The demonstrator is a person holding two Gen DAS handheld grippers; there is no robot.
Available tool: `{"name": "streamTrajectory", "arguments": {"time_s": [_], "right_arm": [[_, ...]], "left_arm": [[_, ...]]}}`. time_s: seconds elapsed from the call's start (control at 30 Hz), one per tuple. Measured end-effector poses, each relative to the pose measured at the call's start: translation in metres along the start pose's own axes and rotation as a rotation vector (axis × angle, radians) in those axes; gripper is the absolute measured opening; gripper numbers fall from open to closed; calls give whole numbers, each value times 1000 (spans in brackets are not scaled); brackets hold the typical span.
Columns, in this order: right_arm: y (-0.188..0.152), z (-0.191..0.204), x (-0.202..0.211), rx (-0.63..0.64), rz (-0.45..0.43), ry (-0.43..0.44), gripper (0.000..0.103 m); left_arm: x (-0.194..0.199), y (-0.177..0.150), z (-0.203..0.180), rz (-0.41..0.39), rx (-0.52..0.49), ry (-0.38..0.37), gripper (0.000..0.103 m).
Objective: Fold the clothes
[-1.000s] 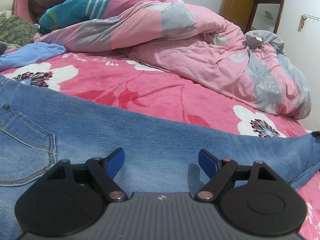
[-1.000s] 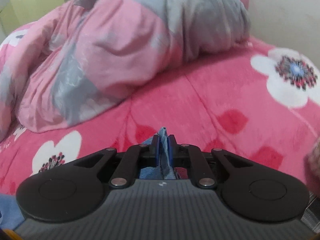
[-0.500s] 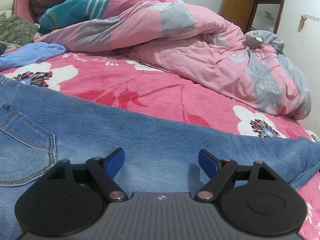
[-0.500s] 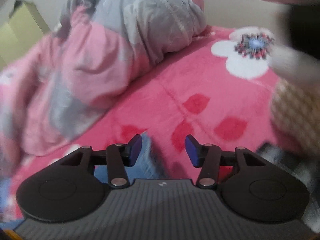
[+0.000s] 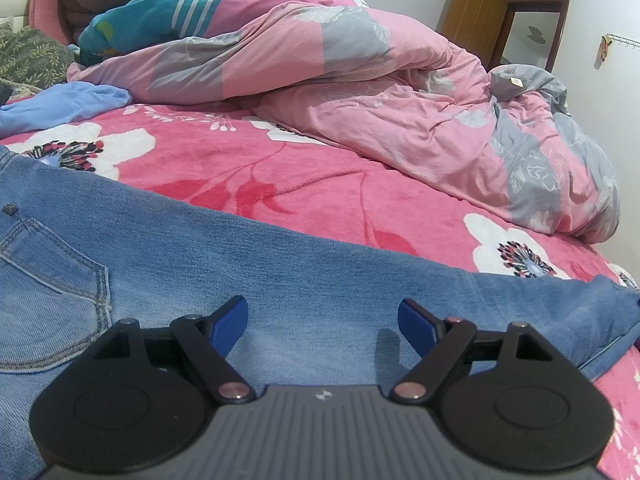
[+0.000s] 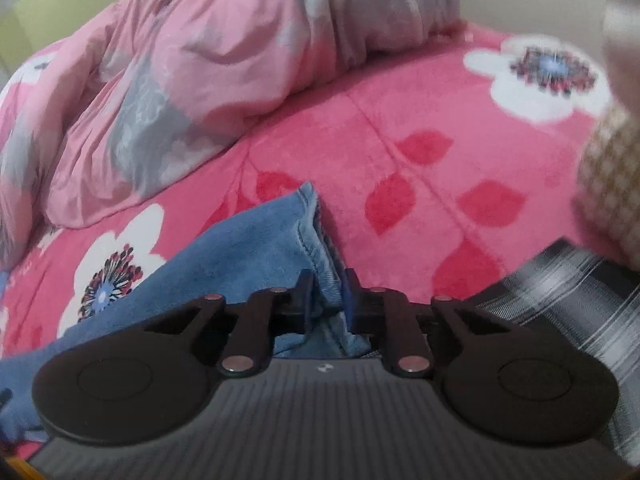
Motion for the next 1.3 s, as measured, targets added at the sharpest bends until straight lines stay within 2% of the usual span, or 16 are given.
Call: {"name": "streamTrajectory", "arguments": {"time_s": [0.13, 0.27, 0.43, 0.53, 0.57, 0.63, 0.7, 0.83, 0.9, 0.97, 1.0, 1.07, 1.17, 1.23, 1.3], "right_arm": [[15, 5, 29, 1, -77, 7, 10], [17, -8, 35, -10, -70, -32, 9], [-13, -23, 0, 64, 57, -180, 10], [-11, -38, 8, 68, 19, -348, 14], [-7, -40, 17, 45, -12, -358, 15], [3, -35, 36, -1, -79, -321, 16], [11, -7, 46, 51, -113, -258, 17], [-3, 83, 18, 288, -11, -80, 17], [-20, 115, -8, 385, 80, -24, 17], [-31, 109, -45, 429, 167, -112, 18], [-28, 92, -59, 402, 183, -165, 18], [-13, 72, -55, 328, 158, -248, 14], [12, 48, -40, 221, 112, -365, 18], [14, 62, -28, 212, 93, -307, 18], [1, 99, -23, 252, 92, -153, 18]], "left_arm": [[0, 0, 0, 0, 0, 0, 83], [0, 0, 0, 0, 0, 0, 83], [0, 0, 0, 0, 1, -1, 83], [0, 0, 0, 0, 1, -1, 83], [0, 0, 0, 0, 0, 0, 83], [0, 0, 1, 1, -2, 2, 83], [0, 0, 0, 1, -2, 3, 83], [0, 0, 0, 1, -2, 2, 83], [0, 0, 0, 1, 1, 0, 83], [0, 0, -1, 0, 3, -3, 83], [1, 0, -1, 0, 4, -4, 83], [1, 0, 0, 0, 4, -4, 83], [1, 0, 0, 1, 3, -3, 83], [1, 0, 0, 1, 4, -3, 83], [1, 0, 0, 1, 5, -4, 83]]}}
Point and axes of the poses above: each gripper's, at about its wrist camera, not at the fingertips, and x roughly against the way its jaws point, z to its left, y to its top, the point moved 9 cm from there along -x, roughly the way its jaws point, and after that the axes turned 7 degrees about z, right-handed, at the moved point
